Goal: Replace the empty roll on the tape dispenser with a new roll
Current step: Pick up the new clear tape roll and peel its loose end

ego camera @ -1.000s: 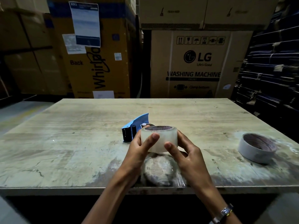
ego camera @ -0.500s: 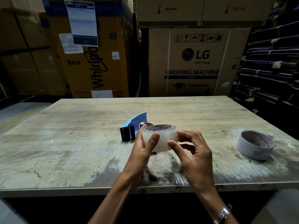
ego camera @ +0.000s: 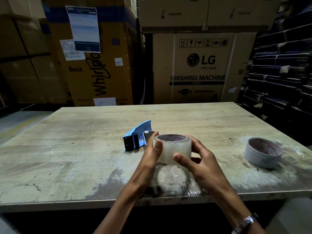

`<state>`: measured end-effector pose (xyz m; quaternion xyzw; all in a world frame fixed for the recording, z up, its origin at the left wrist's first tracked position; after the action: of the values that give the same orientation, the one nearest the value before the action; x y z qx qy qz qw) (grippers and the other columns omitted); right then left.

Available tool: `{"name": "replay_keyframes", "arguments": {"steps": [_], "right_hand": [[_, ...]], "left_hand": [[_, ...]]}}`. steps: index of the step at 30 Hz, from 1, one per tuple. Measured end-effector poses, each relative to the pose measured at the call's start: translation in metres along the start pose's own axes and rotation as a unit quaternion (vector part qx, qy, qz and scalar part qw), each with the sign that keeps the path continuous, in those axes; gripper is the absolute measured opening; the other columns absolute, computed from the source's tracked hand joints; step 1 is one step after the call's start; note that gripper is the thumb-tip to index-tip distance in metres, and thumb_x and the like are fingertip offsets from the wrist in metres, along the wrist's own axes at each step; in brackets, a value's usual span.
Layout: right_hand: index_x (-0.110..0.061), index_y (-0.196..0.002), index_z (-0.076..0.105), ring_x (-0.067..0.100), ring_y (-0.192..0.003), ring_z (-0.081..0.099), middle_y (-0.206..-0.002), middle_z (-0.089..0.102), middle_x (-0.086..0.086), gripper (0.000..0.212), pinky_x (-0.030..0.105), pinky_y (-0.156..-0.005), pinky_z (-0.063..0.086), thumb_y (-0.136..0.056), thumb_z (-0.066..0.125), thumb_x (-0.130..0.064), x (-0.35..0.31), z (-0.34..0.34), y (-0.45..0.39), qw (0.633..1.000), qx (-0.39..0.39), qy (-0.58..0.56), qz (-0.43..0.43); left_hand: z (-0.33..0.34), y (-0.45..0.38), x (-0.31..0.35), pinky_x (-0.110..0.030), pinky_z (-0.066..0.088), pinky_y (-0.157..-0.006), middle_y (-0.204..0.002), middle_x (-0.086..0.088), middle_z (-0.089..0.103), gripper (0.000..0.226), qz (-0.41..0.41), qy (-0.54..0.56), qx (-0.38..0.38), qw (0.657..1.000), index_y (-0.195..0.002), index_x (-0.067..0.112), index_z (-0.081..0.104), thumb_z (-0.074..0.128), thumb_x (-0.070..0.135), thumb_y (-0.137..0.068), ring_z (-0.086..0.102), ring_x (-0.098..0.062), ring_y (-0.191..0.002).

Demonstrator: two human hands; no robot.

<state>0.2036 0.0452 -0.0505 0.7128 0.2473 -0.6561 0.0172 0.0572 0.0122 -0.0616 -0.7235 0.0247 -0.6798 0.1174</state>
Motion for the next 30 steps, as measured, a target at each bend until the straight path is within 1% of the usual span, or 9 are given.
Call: {"name": "replay_keyframes", "arguments": {"steps": [3,5,7,10,13,17,20,26,30], "right_hand": [[-0.034,-0.137,0.055,0.012,-0.098,0.074,-0.122,0.069,-0.006,0.082,0.028,-0.078,0.060,-0.063,0.083,-0.058,0.005,-0.005,0.001,0.999,0.038,-0.008,-0.004],[-0.031,-0.138,0.054,0.007,-0.100,0.072,-0.124,0.068,-0.005,0.084,0.024,-0.076,0.058,-0.064,0.083,-0.059,0.009,-0.009,0.002,0.998,0.066,-0.009,-0.009],[-0.030,-0.138,0.054,0.006,-0.101,0.072,-0.124,0.068,-0.005,0.082,0.023,-0.076,0.058,-0.066,0.083,-0.057,0.010,-0.012,0.003,0.996,0.087,-0.018,-0.015],[-0.031,-0.135,0.056,0.011,-0.099,0.074,-0.122,0.069,-0.002,0.075,0.024,-0.076,0.059,-0.069,0.083,-0.052,0.009,-0.015,0.005,0.993,0.108,-0.039,-0.023],[-0.035,-0.132,0.056,0.011,-0.098,0.073,-0.119,0.069,-0.004,0.072,0.025,-0.076,0.059,-0.068,0.084,-0.053,0.008,-0.019,0.008,0.991,0.127,-0.034,-0.032],[-0.038,-0.128,0.057,0.011,-0.096,0.074,-0.117,0.070,-0.003,0.067,0.025,-0.073,0.059,-0.068,0.085,-0.048,0.011,-0.028,0.010,0.985,0.164,-0.044,-0.033],[-0.035,-0.131,0.056,0.013,-0.097,0.074,-0.119,0.070,-0.001,0.075,0.028,-0.074,0.060,-0.066,0.085,-0.058,0.014,-0.031,0.011,0.983,0.175,-0.041,-0.034],[-0.040,-0.138,0.048,0.017,-0.107,0.071,-0.133,0.060,-0.001,0.091,0.036,-0.083,0.062,-0.059,0.085,-0.067,0.018,-0.030,0.011,0.984,0.175,-0.013,-0.043],[-0.041,-0.139,0.047,0.018,-0.112,0.068,-0.135,0.058,0.001,0.095,0.039,-0.087,0.061,-0.056,0.083,-0.071,0.019,-0.032,0.011,0.982,0.183,0.001,-0.048]], "left_hand": [[0.000,0.002,0.007,-0.020,0.045,-0.105,-0.150,0.016,0.042,0.102,0.006,-0.056,0.034,0.998,-0.154,0.035,0.024,0.041,0.090,-0.070,0.049,0.014,-0.125],[0.002,0.005,0.015,-0.019,0.033,-0.114,-0.156,0.014,0.034,0.078,0.025,-0.102,0.076,0.992,-0.155,0.029,0.025,0.039,0.071,-0.090,0.040,0.005,-0.135],[0.007,0.012,0.024,-0.010,0.033,-0.109,-0.150,0.016,0.037,0.065,0.060,-0.140,0.124,0.981,-0.154,0.023,0.028,0.040,0.053,-0.098,0.039,0.007,-0.132],[0.013,0.026,0.032,-0.019,0.033,-0.115,-0.154,0.006,0.042,0.061,0.122,-0.206,0.196,0.951,-0.152,0.016,0.036,0.043,0.046,-0.099,0.037,0.001,-0.139],[0.018,0.039,0.036,-0.011,0.026,-0.114,-0.153,-0.001,0.045,0.054,0.184,-0.269,0.247,0.913,-0.148,0.012,0.042,0.047,0.033,-0.099,0.035,-0.003,-0.142],[0.038,0.058,0.043,-0.020,0.035,-0.113,-0.147,-0.004,0.049,0.047,0.269,-0.324,0.244,0.874,-0.142,0.009,0.051,0.050,0.022,-0.098,0.044,-0.013,-0.139],[0.040,0.066,0.049,-0.029,0.048,-0.103,-0.133,-0.005,0.058,0.037,0.314,-0.330,0.250,0.854,-0.130,0.006,0.062,0.059,0.014,-0.095,0.056,-0.018,-0.125],[0.005,0.038,0.048,-0.036,0.054,-0.084,-0.104,0.007,0.059,0.019,0.208,-0.168,0.266,0.926,-0.106,0.018,0.063,0.067,0.024,-0.089,0.063,-0.013,-0.097],[0.011,0.039,0.053,-0.033,0.054,-0.082,-0.105,0.004,0.058,0.018,0.222,-0.197,0.261,0.918,-0.108,0.016,0.062,0.068,0.016,-0.090,0.062,-0.013,-0.096]]}}
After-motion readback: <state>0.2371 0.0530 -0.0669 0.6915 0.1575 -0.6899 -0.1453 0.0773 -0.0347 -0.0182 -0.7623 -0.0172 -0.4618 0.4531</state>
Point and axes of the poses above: each hand's wrist, its own y-axis away from the middle knuckle, its own z-axis out of the palm, x = y × z, the point moved 10 cm from there along -y, towards the middle knuckle
